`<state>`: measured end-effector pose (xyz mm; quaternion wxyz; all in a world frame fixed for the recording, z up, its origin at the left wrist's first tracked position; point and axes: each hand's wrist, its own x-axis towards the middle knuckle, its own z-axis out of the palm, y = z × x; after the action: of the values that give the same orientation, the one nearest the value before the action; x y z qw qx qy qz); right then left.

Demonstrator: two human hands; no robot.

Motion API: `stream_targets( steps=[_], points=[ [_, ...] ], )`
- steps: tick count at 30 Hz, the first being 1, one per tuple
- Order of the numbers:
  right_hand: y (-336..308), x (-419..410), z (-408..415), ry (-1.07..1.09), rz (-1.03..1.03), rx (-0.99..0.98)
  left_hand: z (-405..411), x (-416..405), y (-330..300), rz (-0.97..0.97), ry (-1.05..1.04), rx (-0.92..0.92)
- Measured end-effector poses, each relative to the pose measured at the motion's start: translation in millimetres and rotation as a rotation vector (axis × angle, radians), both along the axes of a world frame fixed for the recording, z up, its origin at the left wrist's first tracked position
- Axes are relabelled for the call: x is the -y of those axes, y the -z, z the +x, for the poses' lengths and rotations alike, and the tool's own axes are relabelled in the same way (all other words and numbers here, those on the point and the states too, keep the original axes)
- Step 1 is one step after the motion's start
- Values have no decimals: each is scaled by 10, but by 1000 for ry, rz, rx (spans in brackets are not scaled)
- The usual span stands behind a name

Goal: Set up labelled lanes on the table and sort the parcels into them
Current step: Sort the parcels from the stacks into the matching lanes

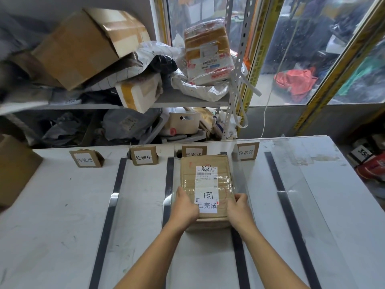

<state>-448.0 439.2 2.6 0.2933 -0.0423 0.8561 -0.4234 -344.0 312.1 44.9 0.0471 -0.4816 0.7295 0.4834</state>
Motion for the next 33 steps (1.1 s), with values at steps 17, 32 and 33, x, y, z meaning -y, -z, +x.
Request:
stream_targets(
  steps=[17, 32, 33],
  points=[
    [-918, 615, 731, -259, -365, -298, 627, 447, -556, -325, -112, -388],
    [-1867, 2737, 3074, -641, -569, -283, 3418, 2216, -1531, -558, -346, -556],
    [-1882, 2918, 3268, -659, -568, -273, 3647, 2391, -1557, -571, -367, -562]
  ],
)
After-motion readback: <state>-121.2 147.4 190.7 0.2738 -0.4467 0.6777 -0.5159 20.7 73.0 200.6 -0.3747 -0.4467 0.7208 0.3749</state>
